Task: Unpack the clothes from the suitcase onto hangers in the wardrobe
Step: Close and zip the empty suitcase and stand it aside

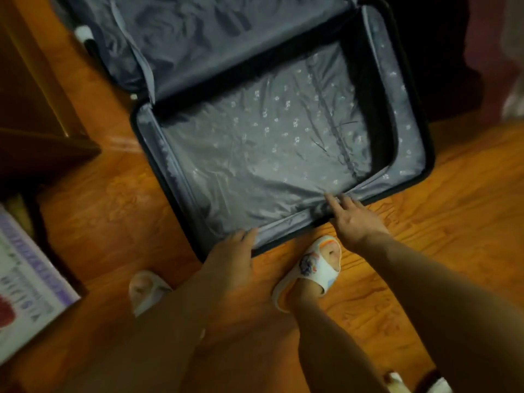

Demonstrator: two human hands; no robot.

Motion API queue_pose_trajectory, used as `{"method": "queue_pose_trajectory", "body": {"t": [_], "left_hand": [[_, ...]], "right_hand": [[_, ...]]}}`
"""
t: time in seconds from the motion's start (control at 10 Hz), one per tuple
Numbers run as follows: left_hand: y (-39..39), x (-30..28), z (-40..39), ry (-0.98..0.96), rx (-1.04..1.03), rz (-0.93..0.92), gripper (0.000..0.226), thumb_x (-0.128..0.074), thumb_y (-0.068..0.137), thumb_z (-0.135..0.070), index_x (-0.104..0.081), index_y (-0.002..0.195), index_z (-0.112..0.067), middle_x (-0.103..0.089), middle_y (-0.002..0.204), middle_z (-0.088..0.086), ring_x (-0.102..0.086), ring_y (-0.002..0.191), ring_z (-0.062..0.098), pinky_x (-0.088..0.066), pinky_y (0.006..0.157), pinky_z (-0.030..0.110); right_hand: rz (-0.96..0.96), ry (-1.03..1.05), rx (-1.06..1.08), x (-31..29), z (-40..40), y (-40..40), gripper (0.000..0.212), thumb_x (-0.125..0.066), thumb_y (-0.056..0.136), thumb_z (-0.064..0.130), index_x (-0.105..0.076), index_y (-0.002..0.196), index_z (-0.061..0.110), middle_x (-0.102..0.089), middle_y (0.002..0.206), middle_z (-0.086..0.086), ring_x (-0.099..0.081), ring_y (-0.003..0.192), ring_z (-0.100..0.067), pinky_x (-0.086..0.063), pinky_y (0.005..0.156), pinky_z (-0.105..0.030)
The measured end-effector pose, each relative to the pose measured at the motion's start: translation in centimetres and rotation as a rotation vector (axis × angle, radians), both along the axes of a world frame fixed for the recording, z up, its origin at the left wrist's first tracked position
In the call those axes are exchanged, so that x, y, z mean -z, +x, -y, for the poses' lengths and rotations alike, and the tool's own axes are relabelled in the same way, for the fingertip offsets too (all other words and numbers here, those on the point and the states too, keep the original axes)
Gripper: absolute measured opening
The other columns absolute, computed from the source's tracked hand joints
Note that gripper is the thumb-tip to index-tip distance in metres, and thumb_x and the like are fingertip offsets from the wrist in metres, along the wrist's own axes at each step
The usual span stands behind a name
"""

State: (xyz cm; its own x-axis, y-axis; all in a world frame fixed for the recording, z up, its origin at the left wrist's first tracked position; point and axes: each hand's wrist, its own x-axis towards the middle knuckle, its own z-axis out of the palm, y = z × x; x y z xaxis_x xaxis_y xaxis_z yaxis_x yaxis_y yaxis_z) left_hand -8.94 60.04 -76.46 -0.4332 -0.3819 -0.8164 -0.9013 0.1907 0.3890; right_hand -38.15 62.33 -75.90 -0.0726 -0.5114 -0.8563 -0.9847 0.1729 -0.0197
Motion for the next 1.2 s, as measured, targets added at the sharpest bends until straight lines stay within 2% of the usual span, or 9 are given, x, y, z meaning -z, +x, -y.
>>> {"method": "queue_pose_trajectory", "body": {"t": [0.2,0.4,0.6,0.7,0.8,0.9,1.0,1.1,1.2], "left_hand": [[2.2,1.4,12.7,-0.438,-0.232,-0.143,0.064,-0.049,0.095,-0.016,-0.03,0.156,-0.016,-0.038,0.145,0.01,-0.042,0.128,0.034,-0.04,0.107,0.049],[6.4,5.5,26.4,-0.805,-0.282,-0.114,0.064,-0.053,0.099,-0.027,-0.029,0.156,-0.012,-0.026,0.158,0.018,-0.025,0.146,0.035,-0.023,0.12,0.044],[6.7,10.1,37.6,-0.535,-0.827,-0.169,0.061,-0.037,0.109,-0.029,-0.016,0.158,0.0,-0.027,0.161,0.025,-0.031,0.146,0.041,-0.021,0.121,0.042],[5.8,11.2,41.1,-0.152,-1.14,-0.355,0.036,-0.04,0.107,-0.012,-0.054,0.129,0.012,-0.069,0.121,0.021,-0.058,0.123,0.033,-0.031,0.115,0.04],[4.4,7.9,39.7,0.293,-1.462,-0.692,0.018,-0.052,0.101,-0.009,-0.065,0.089,-0.003,-0.073,0.068,0.012,-0.069,0.072,0.024,-0.054,0.091,0.037],[3.4,3.3,33.8,0.005,-0.826,-0.703,0.007,-0.065,0.094,-0.007,-0.071,0.098,-0.007,-0.073,0.093,0.007,-0.067,0.093,0.027,-0.054,0.082,0.026],[4.7,4.0,26.8,-0.243,0.573,-0.434,0.04,-0.057,0.095,-0.01,-0.059,0.133,-0.022,-0.065,0.126,0.003,-0.059,0.117,0.026,-0.042,0.093,0.024],[5.9,5.1,22.3,-0.186,1.164,-0.017,0.047,-0.044,0.104,-0.03,-0.041,0.15,-0.036,-0.056,0.138,0.011,-0.052,0.122,0.036,-0.041,0.096,0.041],[5.1,5.4,22.3,-0.124,1.117,0.199,0.042,-0.051,0.102,-0.035,-0.053,0.143,-0.028,-0.058,0.14,0.008,-0.057,0.12,0.035,-0.044,0.094,0.039]], "right_hand": [[0.188,-0.358,0.345,0.5,5.1,6.0,0.071,-0.039,0.105,0.038,0.007,0.159,0.031,-0.01,0.166,-0.01,-0.027,0.146,-0.036,-0.027,0.118,-0.044],[0.244,-0.635,0.344,6.1,16.6,12.2,0.072,-0.043,0.103,0.038,0.002,0.159,0.03,-0.013,0.165,-0.011,-0.03,0.144,-0.037,-0.03,0.118,-0.044],[0.212,-0.833,0.238,9.6,24.6,12.3,0.076,-0.046,0.103,0.038,0.006,0.158,0.034,-0.001,0.166,-0.004,-0.021,0.148,-0.033,-0.029,0.119,-0.047],[0.164,-0.87,0.265,8.6,24.0,10.9,0.073,-0.046,0.103,0.038,0.0,0.159,0.032,-0.005,0.165,-0.004,-0.022,0.147,-0.031,-0.027,0.119,-0.041],[0.106,-0.853,0.38,5.7,21.9,8.1,0.073,-0.049,0.102,0.038,-0.006,0.16,0.027,-0.013,0.163,-0.007,-0.028,0.145,-0.032,-0.028,0.117,-0.039],[0.044,-0.938,0.504,0.2,20.3,3.6,0.071,-0.052,0.101,0.032,-0.013,0.159,0.019,-0.022,0.159,-0.016,-0.033,0.142,-0.037,-0.028,0.117,-0.042],[-0.069,-1.039,0.651,-5.0,19.2,-2.8,0.063,-0.049,0.103,0.026,-0.02,0.157,0.015,-0.03,0.154,-0.024,-0.035,0.139,-0.042,-0.031,0.116,-0.048],[-0.182,-0.978,0.687,-6.3,16.4,-6.4,0.059,-0.045,0.104,0.032,-0.022,0.156,0.017,-0.033,0.152,-0.023,-0.04,0.134,-0.045,-0.038,0.11,-0.053],[-0.167,-0.832,0.676,-3.1,13.9,-3.5,0.057,-0.048,0.103,0.035,-0.03,0.154,0.016,-0.041,0.146,-0.023,-0.048,0.128,-0.043,-0.044,0.104,-0.049]]}}
